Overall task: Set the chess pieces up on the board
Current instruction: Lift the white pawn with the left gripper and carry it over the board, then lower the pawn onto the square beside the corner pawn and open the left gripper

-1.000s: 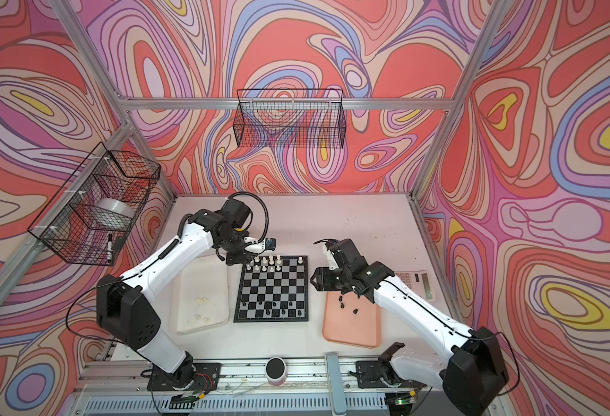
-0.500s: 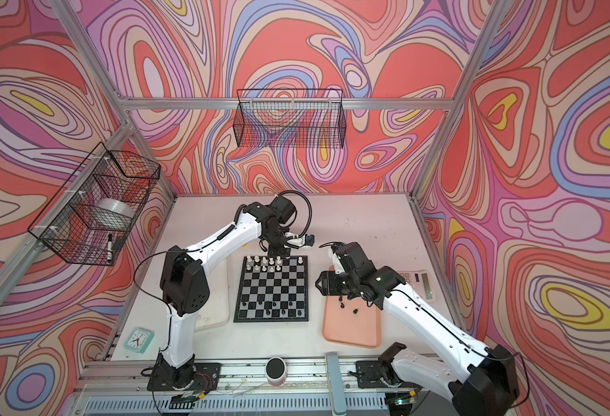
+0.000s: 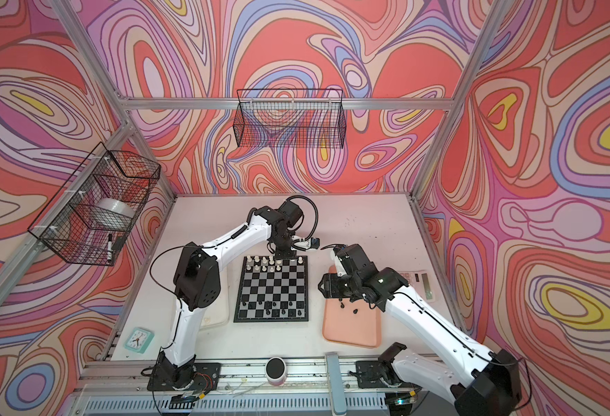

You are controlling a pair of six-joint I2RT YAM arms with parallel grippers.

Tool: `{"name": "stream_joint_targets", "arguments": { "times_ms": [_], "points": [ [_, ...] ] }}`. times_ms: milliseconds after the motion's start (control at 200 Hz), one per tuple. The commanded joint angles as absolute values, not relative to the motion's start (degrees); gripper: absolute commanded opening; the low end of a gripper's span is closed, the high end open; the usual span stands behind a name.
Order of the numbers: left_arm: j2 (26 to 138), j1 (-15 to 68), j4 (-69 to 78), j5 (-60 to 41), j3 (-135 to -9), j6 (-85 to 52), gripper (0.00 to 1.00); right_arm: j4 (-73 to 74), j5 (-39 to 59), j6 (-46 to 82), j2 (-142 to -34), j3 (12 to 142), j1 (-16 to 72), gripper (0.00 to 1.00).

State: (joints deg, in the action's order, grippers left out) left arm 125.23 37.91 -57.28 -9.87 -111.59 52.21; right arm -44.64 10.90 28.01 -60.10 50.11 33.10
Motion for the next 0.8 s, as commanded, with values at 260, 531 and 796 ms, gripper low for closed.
{"name": "stream_joint_targets", "arguments": {
  "times_ms": [260, 531, 796],
  "points": [
    [126.91, 38.32, -55.17, -8.67, -110.00, 51.86, 0.05, -45.14, 10.11, 28.45, -58.91, 49.04, 33.43, 0.63],
    [128.19, 38.32, -54.85, -7.91, -110.18, 52.22, 0.05, -45.00, 10.11, 28.69, -58.36, 48.53, 33.48, 0.63],
    [128.88, 38.32, -53.90, -7.29, -109.27, 52.12, 0.05, -44.87, 10.11, 28.91, -57.92, 47.88, 33.44, 0.63]
  ]
}}
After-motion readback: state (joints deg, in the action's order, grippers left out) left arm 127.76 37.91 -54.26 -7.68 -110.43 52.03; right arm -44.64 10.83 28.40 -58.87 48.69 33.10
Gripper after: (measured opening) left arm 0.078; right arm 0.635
